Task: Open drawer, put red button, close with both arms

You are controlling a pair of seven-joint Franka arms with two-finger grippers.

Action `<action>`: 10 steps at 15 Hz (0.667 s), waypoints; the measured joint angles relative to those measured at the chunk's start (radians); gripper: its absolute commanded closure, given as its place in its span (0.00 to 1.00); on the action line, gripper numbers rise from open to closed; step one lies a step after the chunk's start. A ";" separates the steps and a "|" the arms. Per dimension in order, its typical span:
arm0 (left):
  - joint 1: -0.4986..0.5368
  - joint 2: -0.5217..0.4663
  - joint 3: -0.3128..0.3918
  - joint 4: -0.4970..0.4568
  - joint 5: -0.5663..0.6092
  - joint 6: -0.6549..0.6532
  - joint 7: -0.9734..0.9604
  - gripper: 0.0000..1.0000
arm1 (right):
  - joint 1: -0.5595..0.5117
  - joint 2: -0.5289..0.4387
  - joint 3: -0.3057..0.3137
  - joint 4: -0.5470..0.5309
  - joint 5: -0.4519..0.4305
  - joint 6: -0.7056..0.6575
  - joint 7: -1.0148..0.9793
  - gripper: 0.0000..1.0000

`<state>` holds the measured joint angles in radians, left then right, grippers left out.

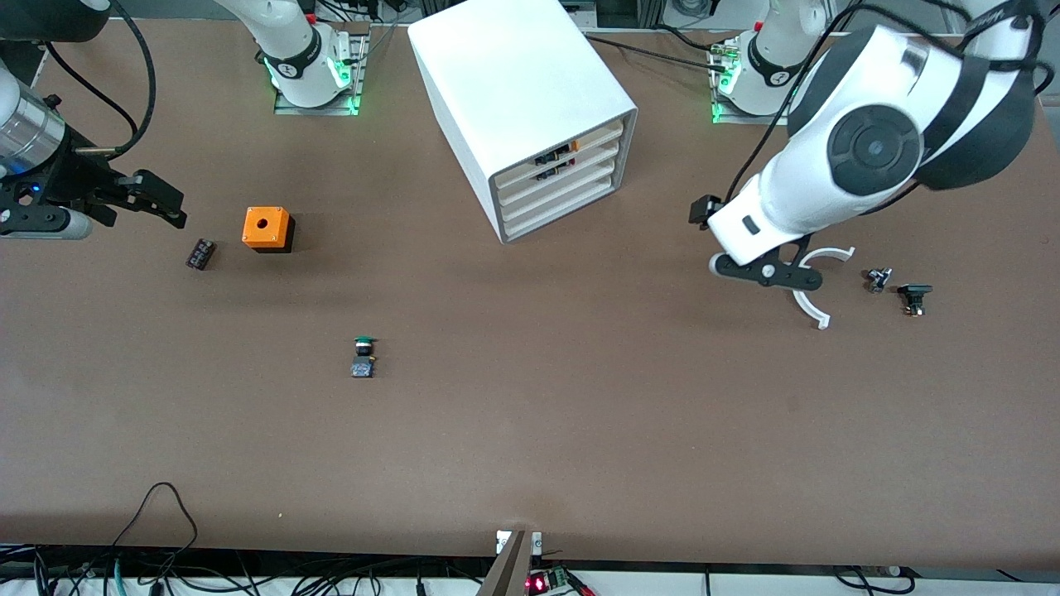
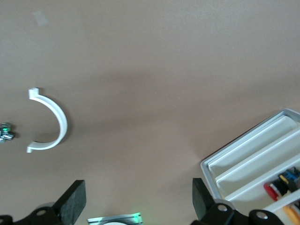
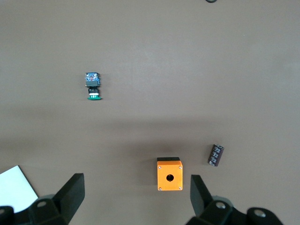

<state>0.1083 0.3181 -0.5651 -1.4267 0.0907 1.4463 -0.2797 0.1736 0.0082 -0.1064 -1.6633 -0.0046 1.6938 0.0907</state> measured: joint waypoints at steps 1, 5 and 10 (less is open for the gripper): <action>0.018 -0.016 0.000 0.000 0.002 -0.007 0.029 0.00 | 0.000 0.000 0.000 0.000 0.000 0.000 0.000 0.00; 0.127 -0.066 0.006 0.001 0.003 -0.013 0.169 0.00 | 0.000 0.000 0.000 0.001 0.000 0.000 0.000 0.00; 0.037 -0.144 0.268 -0.033 -0.038 0.037 0.300 0.00 | 0.000 0.000 -0.001 0.001 0.000 0.000 0.000 0.00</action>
<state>0.1454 0.1744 -0.2970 -1.4598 0.0523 1.4837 0.0202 0.1734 0.0082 -0.1070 -1.6620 -0.0046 1.6942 0.0907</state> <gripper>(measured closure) 0.000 0.000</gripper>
